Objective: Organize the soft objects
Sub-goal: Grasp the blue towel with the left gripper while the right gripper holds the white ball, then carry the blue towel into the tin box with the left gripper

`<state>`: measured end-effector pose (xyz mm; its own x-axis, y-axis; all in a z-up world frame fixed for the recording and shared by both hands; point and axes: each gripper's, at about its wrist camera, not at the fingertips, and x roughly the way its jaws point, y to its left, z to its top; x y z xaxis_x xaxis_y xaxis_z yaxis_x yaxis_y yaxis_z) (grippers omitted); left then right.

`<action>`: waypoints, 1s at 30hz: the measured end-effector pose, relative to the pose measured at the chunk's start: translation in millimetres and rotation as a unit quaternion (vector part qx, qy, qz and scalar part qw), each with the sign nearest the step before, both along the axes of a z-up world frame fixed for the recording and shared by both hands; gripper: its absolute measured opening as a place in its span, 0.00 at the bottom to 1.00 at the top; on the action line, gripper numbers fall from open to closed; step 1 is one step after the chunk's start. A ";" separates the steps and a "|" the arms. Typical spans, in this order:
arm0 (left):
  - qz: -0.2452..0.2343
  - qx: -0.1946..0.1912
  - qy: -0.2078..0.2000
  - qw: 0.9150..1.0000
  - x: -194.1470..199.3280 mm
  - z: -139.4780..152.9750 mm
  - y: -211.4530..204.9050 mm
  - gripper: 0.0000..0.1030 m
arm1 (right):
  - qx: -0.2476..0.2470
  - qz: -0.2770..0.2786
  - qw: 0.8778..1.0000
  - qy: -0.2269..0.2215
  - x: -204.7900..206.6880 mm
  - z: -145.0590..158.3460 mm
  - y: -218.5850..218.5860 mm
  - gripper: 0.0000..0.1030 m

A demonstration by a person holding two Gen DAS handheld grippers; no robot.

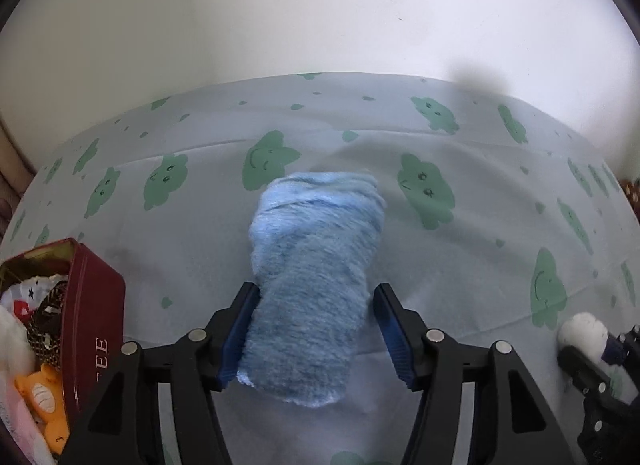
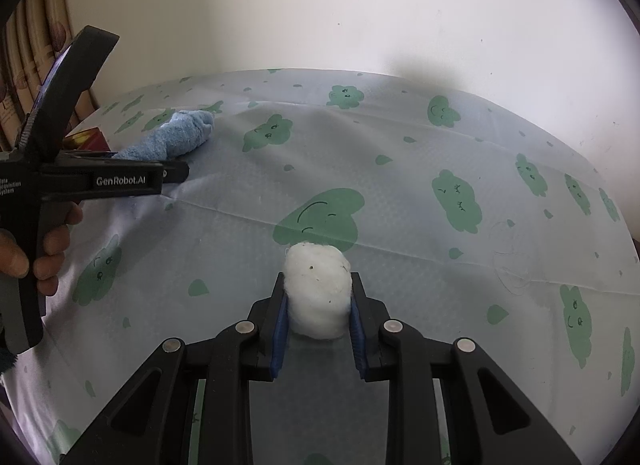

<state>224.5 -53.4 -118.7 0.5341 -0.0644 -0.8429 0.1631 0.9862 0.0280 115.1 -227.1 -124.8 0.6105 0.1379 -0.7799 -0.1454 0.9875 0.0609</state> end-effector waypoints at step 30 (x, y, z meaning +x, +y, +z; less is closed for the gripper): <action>0.015 -0.018 -0.038 0.999 -73.2 62.9 6.7 0.21 | -0.003 0.000 1.000 0.003 0.6 -0.5 0.1 0.24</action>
